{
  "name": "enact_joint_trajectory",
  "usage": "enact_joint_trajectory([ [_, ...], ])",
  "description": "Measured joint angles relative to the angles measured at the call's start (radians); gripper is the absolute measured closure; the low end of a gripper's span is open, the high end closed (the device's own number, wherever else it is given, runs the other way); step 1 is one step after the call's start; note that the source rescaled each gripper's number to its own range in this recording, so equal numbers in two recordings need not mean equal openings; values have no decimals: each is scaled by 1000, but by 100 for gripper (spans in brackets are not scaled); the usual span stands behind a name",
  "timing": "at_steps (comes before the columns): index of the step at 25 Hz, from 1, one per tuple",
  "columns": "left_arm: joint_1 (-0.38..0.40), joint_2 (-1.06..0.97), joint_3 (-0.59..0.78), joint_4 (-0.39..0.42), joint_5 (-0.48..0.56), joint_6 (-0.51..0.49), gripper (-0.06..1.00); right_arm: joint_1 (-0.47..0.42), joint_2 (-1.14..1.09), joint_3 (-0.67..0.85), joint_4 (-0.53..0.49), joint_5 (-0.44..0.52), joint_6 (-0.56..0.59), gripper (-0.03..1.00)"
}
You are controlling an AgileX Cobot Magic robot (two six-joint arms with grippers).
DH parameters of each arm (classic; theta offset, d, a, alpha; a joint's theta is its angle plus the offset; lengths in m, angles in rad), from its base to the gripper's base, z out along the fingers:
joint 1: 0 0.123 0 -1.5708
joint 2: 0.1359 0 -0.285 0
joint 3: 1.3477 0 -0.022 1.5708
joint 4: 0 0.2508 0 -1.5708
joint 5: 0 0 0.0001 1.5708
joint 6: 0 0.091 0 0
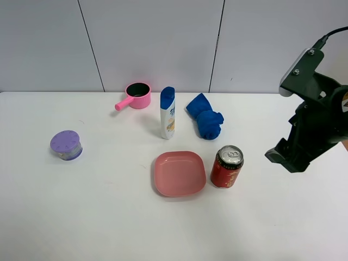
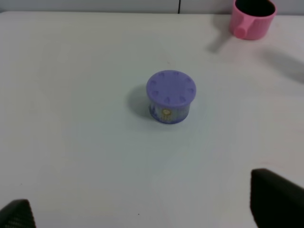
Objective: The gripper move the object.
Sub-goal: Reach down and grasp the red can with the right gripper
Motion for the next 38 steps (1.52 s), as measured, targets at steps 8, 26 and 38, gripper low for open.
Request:
enact_joint_trajectory([
  [8, 0, 0, 0, 0, 0, 0, -6, 0, 0, 0, -161, 21, 32, -3],
  [26, 0, 0, 0, 0, 1, 0, -6, 0, 218, -1, -57, -33, 671, -3],
  [38, 0, 0, 0, 0, 1, -1, -6, 0, 336, -70, 253, -177, 490, -3],
])
